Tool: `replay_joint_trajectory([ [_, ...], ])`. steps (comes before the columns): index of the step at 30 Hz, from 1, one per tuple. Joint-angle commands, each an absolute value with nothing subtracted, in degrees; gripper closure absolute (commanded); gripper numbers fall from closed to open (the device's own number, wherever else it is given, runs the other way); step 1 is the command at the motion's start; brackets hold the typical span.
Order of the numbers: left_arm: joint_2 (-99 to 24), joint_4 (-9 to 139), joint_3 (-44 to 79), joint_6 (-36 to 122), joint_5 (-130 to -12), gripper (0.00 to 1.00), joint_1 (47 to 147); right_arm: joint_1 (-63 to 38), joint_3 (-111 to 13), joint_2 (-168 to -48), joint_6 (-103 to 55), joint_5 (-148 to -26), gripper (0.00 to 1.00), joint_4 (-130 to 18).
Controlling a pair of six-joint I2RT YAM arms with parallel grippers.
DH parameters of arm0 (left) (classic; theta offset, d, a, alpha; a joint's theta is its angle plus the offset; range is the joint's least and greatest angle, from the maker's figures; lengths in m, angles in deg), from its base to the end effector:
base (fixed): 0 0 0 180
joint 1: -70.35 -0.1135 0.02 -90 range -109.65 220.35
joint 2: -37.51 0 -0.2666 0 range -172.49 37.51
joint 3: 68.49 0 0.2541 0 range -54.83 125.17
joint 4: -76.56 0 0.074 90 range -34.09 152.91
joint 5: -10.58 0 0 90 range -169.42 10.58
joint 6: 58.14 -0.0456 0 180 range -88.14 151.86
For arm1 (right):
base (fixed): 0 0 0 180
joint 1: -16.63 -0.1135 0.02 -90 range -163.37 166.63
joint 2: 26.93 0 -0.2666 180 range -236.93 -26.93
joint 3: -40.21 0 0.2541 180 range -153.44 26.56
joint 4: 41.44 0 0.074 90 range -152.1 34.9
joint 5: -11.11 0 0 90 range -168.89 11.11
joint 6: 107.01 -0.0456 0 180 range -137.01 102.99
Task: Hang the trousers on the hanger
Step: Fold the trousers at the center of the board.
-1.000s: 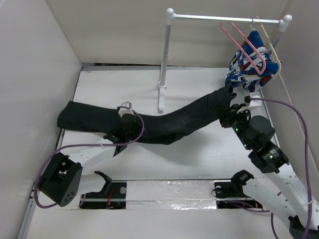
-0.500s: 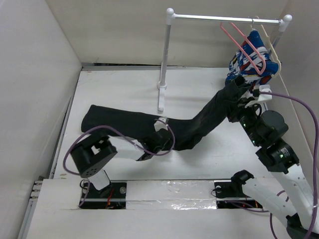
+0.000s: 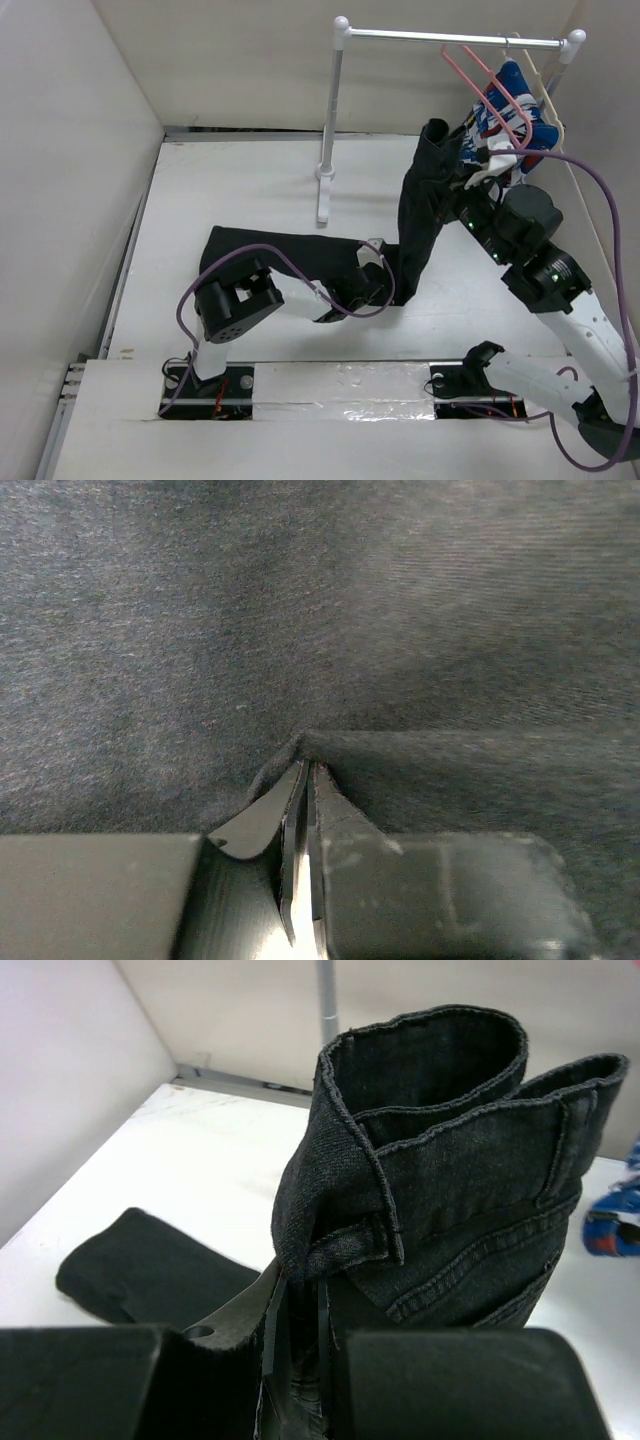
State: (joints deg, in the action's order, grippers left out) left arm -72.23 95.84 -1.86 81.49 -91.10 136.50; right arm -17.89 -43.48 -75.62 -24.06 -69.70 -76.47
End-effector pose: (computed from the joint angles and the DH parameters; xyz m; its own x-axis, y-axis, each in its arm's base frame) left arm 0.1718 -0.3658 0.1428 -0.7312 -0.1914 -0.6548 0.4072 0.6477 -0.6439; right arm 0.1452 0.0910 0.4594 -0.0529 0.1106 -0.9924 -0.4245 0.8971 0.1227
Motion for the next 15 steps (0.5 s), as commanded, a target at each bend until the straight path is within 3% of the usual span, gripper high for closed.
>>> replay_joint_trajectory([
  [1,-64.2,92.6,-1.8,78.6,-92.0,1.00,135.8,-19.8,-48.1,-78.5,-22.5,-69.8,1.00,-67.3],
  [5,-49.1,84.2,-4.7,71.2,-92.1,1.00,131.1,-21.7,-50.2,-84.4,-22.5,-70.5,1.00,-64.3],
  [7,-39.5,76.4,-4.4,69.5,-95.2,0.83,129.2,-23.4,-51.7,-87.2,-22.4,-70.6,1.00,-63.1],
  [10,-25.9,68.8,-5.3,68.7,-101.0,0.71,125.1,-25.9,-55.5,-93.1,-22.1,-69.8,1.00,-61.6],
  [15,-6.4,61.1,-5.6,67.5,-102.2,0.71,112.5,-31.7,-62.1,-103.2,-21.9,-68.3,1.00,-59.1],
])
